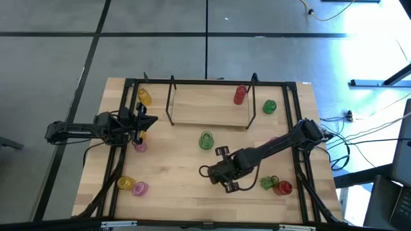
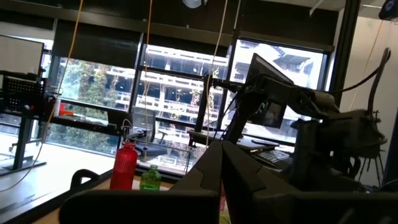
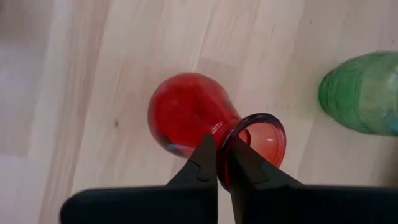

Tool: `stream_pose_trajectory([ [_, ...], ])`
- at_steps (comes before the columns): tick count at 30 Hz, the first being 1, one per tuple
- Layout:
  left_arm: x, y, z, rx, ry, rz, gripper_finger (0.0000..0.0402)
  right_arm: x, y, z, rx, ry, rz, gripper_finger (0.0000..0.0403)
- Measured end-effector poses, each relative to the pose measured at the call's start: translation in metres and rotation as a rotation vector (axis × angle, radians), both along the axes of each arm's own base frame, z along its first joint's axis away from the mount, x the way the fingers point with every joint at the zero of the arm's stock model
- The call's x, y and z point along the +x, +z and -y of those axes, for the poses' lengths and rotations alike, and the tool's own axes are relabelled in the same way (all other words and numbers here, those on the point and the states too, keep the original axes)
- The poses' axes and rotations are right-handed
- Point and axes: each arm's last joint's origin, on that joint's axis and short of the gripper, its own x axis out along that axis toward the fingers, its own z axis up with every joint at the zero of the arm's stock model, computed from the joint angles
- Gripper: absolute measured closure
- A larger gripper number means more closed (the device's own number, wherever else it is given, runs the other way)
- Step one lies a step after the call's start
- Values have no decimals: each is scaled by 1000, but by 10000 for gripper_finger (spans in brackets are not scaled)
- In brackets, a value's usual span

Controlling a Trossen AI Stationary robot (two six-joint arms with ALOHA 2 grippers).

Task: Sort vases onto shelf
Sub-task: Put the left red vase on the shelf aligned with the other red vase

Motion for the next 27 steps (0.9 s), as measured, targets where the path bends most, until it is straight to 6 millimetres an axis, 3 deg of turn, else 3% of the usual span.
stream_pose_trajectory([
  [14, 0, 0, 0, 0, 0, 1, 400, -23, 41, 21, -274, -99, -35, 402],
  [27, 0, 0, 0, 0, 0, 2, 400, -41, 78, 82, -447, -315, -3, 402],
])
